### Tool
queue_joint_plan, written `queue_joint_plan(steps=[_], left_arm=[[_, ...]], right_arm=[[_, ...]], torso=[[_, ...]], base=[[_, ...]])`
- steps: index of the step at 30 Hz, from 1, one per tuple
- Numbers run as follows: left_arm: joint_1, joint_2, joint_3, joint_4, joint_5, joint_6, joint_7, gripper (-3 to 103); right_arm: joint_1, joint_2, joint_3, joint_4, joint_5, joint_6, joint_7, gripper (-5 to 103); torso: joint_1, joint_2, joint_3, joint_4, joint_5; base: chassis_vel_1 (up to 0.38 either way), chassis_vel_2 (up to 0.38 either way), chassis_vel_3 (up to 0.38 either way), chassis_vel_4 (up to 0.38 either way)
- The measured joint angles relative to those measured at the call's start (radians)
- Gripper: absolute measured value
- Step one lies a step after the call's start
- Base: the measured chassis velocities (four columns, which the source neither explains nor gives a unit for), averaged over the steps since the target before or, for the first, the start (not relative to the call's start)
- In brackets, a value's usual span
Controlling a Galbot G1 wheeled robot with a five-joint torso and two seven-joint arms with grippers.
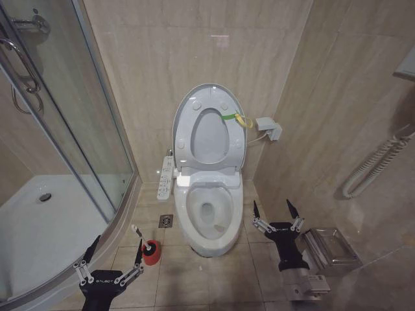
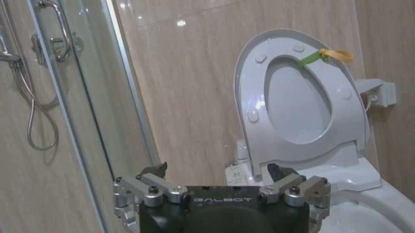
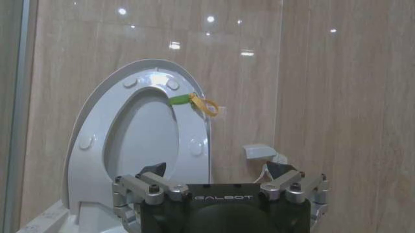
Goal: Open the toilet lid, clean the toilet bowl with a toilet brush, close the toilet lid, and flush.
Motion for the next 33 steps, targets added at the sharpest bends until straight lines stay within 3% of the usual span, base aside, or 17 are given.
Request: queue_joint_plan(steps=[33], left_arm=[[0.0, 0.0, 0.0, 0.0, 0.0, 0.0, 0.0, 100]], right_arm=[[0.0, 0.0, 0.0, 0.0, 0.0, 0.0, 0.0, 100]], torso=[[0.0, 0.0, 0.0, 0.0, 0.0]], base=[[0.0, 0.0, 0.0, 0.0]])
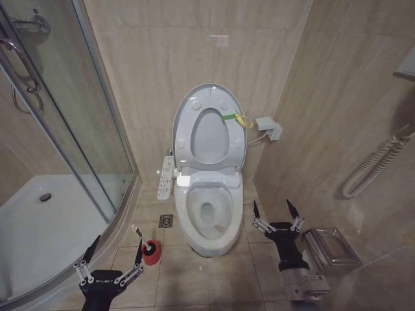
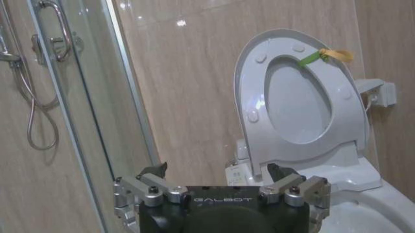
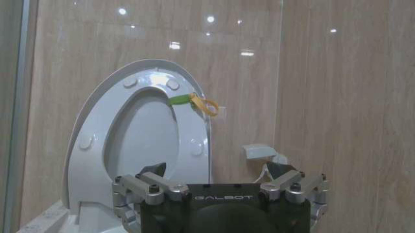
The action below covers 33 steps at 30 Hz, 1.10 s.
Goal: Open the toilet lid, clean the toilet bowl with a toilet brush, close the toilet lid, and flush.
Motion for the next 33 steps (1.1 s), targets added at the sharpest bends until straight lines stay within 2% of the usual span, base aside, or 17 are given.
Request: queue_joint_plan(steps=[33], left_arm=[[0.0, 0.0, 0.0, 0.0, 0.0, 0.0, 0.0, 100]], right_arm=[[0.0, 0.0, 0.0, 0.0, 0.0, 0.0, 0.0, 100]], torso=[[0.0, 0.0, 0.0, 0.0, 0.0]], base=[[0.0, 0.0, 0.0, 0.0]])
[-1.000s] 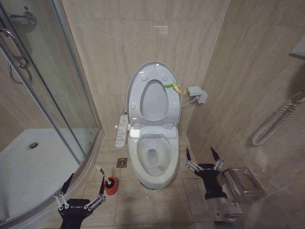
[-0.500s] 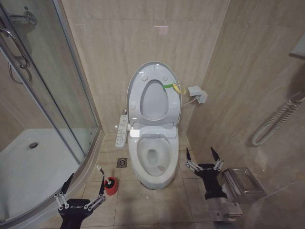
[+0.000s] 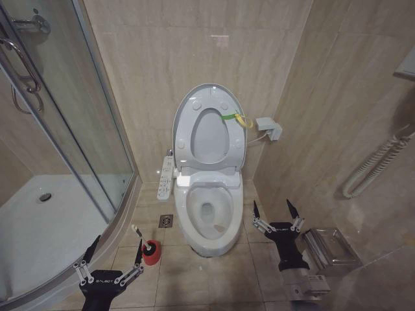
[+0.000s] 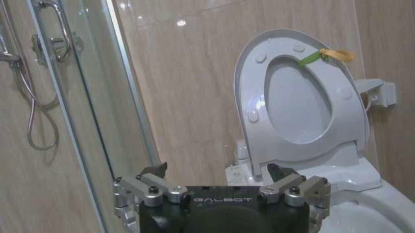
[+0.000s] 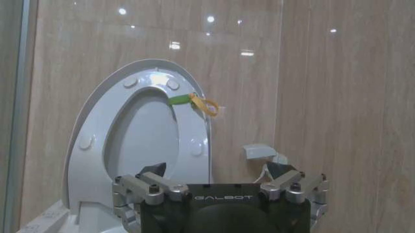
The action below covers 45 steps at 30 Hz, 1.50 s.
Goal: Open the toilet lid, clean the toilet bowl with a toilet brush, close the toilet lid, and flush.
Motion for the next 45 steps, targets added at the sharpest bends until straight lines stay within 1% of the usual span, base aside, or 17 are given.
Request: queue_joint_plan(steps=[45], left_arm=[[0.0, 0.0, 0.0, 0.0, 0.0, 0.0, 0.0, 100]], right_arm=[[0.0, 0.0, 0.0, 0.0, 0.0, 0.0, 0.0, 100]], torso=[[0.0, 0.0, 0.0, 0.0, 0.0]], base=[[0.0, 0.0, 0.0, 0.0]])
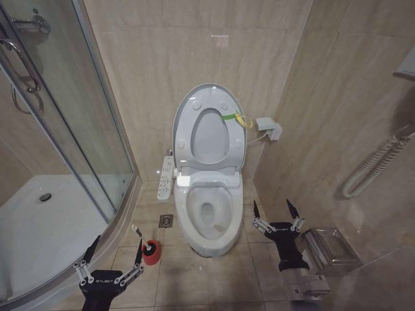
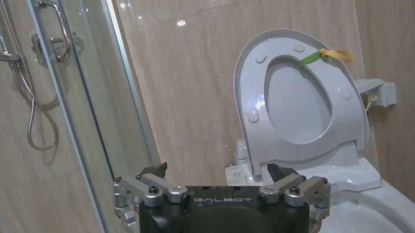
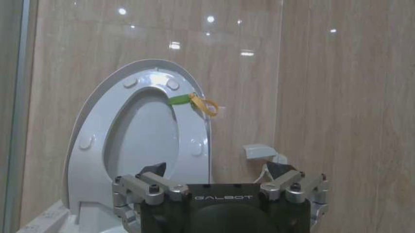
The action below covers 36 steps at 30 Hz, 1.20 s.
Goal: Open the toilet lid, clean the toilet bowl with a toilet brush, close the toilet lid, and flush.
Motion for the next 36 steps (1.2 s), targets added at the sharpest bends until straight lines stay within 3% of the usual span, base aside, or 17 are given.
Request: queue_joint_plan(steps=[36], left_arm=[[0.0, 0.0, 0.0, 0.0, 0.0, 0.0, 0.0, 100]], right_arm=[[0.0, 0.0, 0.0, 0.0, 0.0, 0.0, 0.0, 100]], torso=[[0.0, 0.0, 0.0, 0.0, 0.0]], base=[[0.0, 0.0, 0.0, 0.0]])
